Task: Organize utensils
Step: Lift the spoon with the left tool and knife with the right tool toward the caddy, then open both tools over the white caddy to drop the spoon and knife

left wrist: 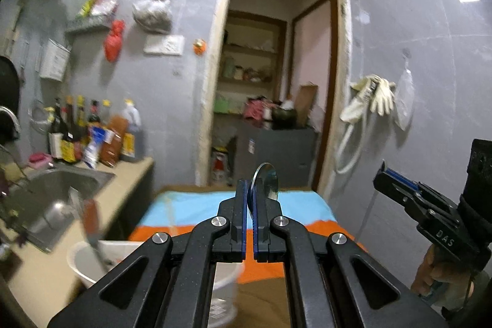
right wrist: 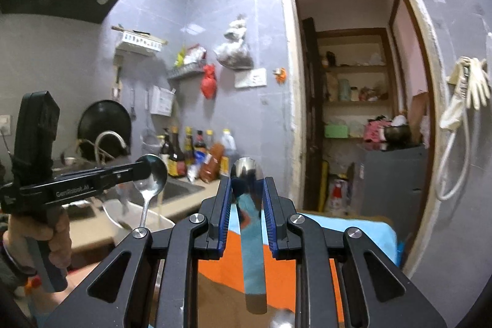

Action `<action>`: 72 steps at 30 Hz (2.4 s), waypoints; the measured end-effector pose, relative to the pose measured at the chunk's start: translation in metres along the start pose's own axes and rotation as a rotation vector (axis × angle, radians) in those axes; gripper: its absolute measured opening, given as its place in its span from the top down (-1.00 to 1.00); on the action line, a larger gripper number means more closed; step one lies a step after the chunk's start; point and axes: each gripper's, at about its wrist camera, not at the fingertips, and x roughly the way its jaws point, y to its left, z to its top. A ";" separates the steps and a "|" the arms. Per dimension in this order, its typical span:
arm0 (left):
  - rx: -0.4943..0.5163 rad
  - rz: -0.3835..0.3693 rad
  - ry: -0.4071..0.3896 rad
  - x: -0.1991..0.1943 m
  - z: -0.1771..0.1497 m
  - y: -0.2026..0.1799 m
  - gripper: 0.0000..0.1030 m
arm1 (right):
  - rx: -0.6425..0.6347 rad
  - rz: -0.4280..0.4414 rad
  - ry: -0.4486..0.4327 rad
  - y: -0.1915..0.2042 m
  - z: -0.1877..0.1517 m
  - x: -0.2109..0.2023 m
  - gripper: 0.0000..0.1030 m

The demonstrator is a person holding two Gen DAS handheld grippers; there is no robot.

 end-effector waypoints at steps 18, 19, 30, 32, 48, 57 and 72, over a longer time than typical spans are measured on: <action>0.090 0.411 -0.173 -0.061 0.021 0.110 0.99 | 0.044 0.207 -0.069 0.078 0.035 0.079 0.66; 0.102 0.429 -0.175 -0.060 0.016 0.113 0.99 | 0.041 0.209 -0.064 0.081 0.033 0.084 0.66; 0.199 0.505 -0.182 -0.024 -0.029 0.123 0.98 | 0.034 0.178 0.014 0.087 0.000 0.116 0.66; 0.208 0.506 -0.187 -0.020 -0.037 0.120 0.98 | 0.042 0.177 0.033 0.085 -0.006 0.120 0.66; 0.166 0.411 -0.081 -0.005 -0.060 0.110 0.96 | 0.078 0.196 0.145 0.081 -0.038 0.128 0.64; -0.056 0.204 0.056 -0.009 -0.052 0.124 0.82 | 0.136 0.207 0.219 0.075 -0.051 0.133 0.61; -0.202 0.075 0.049 -0.031 -0.024 0.113 -0.10 | 0.180 0.161 0.143 0.055 -0.031 0.086 -0.24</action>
